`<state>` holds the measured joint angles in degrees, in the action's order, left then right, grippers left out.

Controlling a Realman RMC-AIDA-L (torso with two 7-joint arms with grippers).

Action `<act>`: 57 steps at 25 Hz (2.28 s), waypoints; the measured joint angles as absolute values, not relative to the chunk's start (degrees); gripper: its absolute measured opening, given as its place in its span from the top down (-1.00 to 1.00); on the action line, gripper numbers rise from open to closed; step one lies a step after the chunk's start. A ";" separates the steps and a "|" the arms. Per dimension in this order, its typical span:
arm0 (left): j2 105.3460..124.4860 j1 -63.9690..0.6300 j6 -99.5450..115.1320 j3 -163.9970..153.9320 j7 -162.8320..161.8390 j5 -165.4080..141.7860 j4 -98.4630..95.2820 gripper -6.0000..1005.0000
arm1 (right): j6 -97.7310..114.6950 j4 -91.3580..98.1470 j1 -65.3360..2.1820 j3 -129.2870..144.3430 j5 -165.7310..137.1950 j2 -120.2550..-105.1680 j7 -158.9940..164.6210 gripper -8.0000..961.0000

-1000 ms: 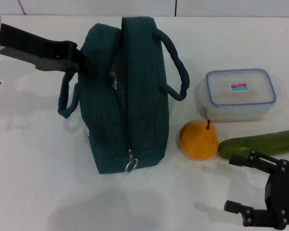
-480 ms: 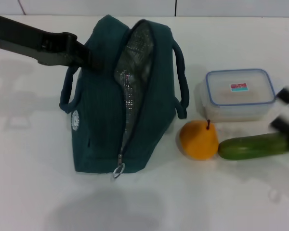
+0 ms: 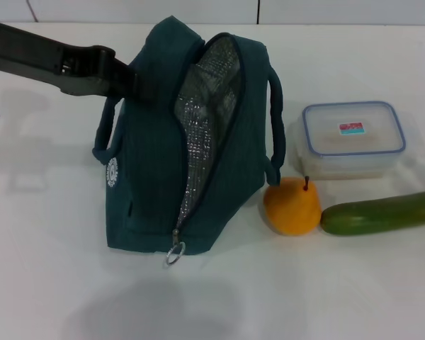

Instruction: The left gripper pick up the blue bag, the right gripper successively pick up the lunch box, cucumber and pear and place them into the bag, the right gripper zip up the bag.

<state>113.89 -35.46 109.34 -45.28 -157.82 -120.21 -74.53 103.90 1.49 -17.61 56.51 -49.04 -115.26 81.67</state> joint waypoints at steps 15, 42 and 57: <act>113.44 -36.02 109.03 -45.26 -157.09 -120.18 -74.53 0.90 | 79.79 -0.42 -21.54 58.09 -46.36 -115.80 101.36 -0.76; 113.19 -37.43 108.50 -45.26 -156.27 -120.54 -73.30 0.90 | 68.63 -1.05 -32.09 61.64 -47.91 -116.19 103.59 -0.75; 113.11 -37.44 108.26 -45.26 -155.72 -120.68 -73.30 0.90 | 68.61 -0.10 -32.26 62.39 -47.90 -116.19 103.29 -0.61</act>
